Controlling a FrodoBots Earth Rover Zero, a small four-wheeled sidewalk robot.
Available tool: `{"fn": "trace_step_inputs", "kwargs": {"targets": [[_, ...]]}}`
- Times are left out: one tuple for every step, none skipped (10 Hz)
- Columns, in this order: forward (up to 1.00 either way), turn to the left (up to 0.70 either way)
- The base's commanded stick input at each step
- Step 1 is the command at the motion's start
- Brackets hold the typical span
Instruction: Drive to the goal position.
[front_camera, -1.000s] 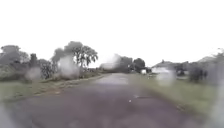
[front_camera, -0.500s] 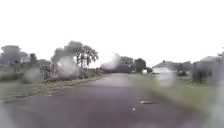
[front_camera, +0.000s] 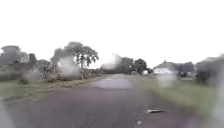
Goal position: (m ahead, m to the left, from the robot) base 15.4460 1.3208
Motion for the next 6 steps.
{"fn": "trace_step_inputs", "kwargs": {"targets": [[0.85,0.0],[0.85,0.0],[0.85,0.0],[0.85,0.0],[0.85,0.0],[0.85,0.0]]}}
